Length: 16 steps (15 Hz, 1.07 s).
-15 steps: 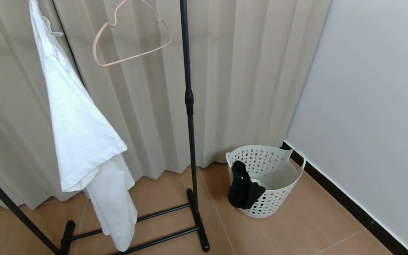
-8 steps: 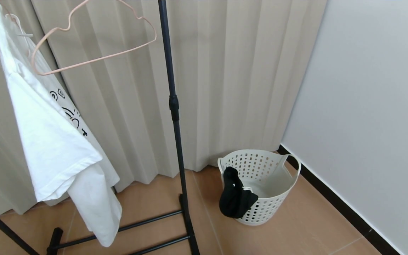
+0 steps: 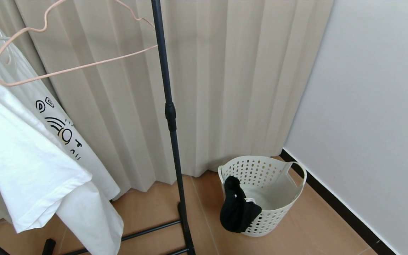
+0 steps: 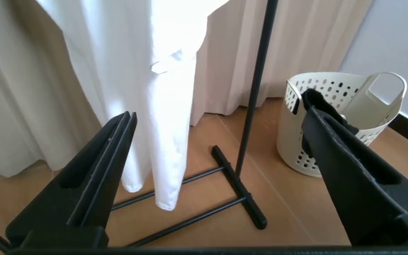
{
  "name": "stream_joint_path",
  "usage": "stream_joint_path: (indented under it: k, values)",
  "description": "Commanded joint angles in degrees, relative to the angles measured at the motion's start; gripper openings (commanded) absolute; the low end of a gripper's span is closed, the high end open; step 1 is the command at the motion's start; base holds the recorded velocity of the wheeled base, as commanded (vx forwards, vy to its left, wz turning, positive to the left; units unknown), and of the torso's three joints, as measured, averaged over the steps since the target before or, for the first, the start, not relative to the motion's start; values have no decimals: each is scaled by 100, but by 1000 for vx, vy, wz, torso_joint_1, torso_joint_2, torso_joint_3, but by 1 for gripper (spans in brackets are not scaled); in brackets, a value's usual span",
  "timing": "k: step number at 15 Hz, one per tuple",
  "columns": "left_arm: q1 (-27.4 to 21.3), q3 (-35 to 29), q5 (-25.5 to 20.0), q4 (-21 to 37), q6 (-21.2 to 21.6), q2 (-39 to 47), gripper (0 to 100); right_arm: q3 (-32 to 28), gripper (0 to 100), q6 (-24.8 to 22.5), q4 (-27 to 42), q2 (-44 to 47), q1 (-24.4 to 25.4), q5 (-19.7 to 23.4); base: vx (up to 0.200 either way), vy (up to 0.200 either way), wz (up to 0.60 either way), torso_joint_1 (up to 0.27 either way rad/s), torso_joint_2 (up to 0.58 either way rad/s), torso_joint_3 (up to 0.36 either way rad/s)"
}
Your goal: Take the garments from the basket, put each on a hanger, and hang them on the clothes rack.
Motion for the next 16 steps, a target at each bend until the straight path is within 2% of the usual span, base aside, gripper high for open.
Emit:
stream_joint_path:
  k: [1,6,16]
  values:
    - [4,-2,1,1,-1,7,100,-1,100,-3,2,7,2,1,0,0,0,0,0,0]
    - [-4,-11,1,10,-10,7,100,-1,100,-3,2,7,2,1,0,0,0,1,0,-40]
    - [-4,-11,-8,10,-10,7,100,-1,100,32,2,7,2,-8,0,0,0,2,1,-192]
